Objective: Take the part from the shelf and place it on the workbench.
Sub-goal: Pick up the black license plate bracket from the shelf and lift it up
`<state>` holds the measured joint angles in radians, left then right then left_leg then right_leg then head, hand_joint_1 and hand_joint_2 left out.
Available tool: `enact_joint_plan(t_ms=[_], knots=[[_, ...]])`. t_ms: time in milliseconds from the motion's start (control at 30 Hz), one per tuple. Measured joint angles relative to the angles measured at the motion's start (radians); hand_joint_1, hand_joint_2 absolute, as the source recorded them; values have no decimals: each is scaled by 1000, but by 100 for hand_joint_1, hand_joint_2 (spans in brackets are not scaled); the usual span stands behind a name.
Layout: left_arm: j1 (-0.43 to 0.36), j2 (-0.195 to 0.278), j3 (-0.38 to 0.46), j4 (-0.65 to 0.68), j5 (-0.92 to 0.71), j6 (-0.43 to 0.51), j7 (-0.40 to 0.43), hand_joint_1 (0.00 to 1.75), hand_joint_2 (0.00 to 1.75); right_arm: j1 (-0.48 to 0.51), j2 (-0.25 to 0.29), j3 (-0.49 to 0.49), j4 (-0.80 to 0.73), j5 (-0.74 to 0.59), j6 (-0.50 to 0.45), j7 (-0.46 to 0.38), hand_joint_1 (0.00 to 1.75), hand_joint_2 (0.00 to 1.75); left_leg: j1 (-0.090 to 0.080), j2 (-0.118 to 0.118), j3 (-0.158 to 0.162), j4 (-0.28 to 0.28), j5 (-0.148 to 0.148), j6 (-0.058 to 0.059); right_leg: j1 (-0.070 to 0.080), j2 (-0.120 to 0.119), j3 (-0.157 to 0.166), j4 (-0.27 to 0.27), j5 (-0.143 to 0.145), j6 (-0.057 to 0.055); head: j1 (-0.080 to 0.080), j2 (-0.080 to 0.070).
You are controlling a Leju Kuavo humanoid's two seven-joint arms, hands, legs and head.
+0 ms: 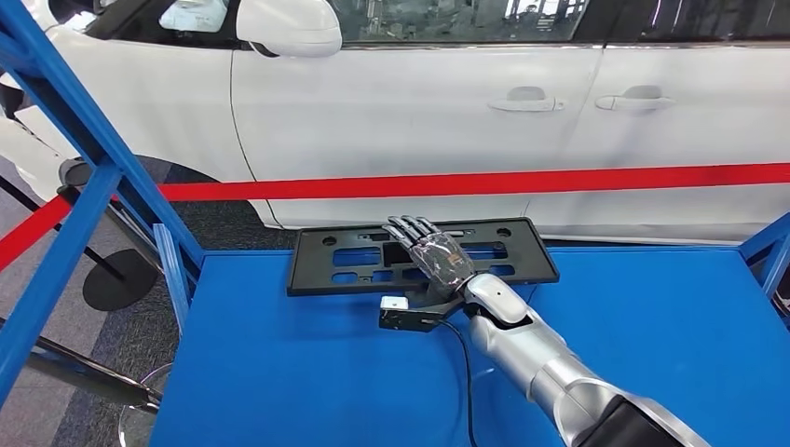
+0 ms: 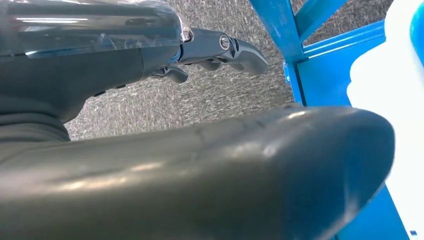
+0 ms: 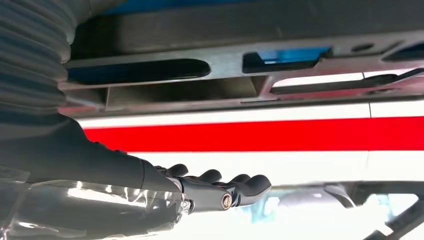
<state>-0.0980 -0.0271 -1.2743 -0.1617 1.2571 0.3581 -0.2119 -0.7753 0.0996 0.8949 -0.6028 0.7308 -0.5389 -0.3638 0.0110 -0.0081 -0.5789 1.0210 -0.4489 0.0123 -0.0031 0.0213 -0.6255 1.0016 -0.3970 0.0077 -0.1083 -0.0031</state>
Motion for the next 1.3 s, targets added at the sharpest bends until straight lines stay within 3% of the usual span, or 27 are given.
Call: enact_joint_plan(t_ms=[267,500,933,1067,1300], knots=[[-1,0,-1,0,0,-3,-2,0,0,6,-25,21,-28,34,-40,6,0,175,0,0,0,0,0,0,0,0,-1,2,0,0,0,0],[0,0,-2,0,9,-2,-8,0,0,33,-34,28,-33,96,-142,15,0,175,0,0,0,0,0,-1,0,0,-1,2,0,-1,0,0],[0,1,-1,0,18,-2,-22,0,0,48,-40,23,-35,94,-141,2,0,175,0,0,-1,0,0,-1,0,0,-1,2,0,-1,0,0],[0,1,-1,0,18,-2,-22,0,0,49,-41,22,-36,94,-142,1,174,175,0,0,-1,0,0,-1,0,0,-1,2,-1,-1,0,0],[0,1,-1,0,21,-2,-23,0,0,50,-46,21,-41,93,-137,-7,175,175,0,0,-1,0,0,-1,0,0,-1,2,-1,-1,0,0]])
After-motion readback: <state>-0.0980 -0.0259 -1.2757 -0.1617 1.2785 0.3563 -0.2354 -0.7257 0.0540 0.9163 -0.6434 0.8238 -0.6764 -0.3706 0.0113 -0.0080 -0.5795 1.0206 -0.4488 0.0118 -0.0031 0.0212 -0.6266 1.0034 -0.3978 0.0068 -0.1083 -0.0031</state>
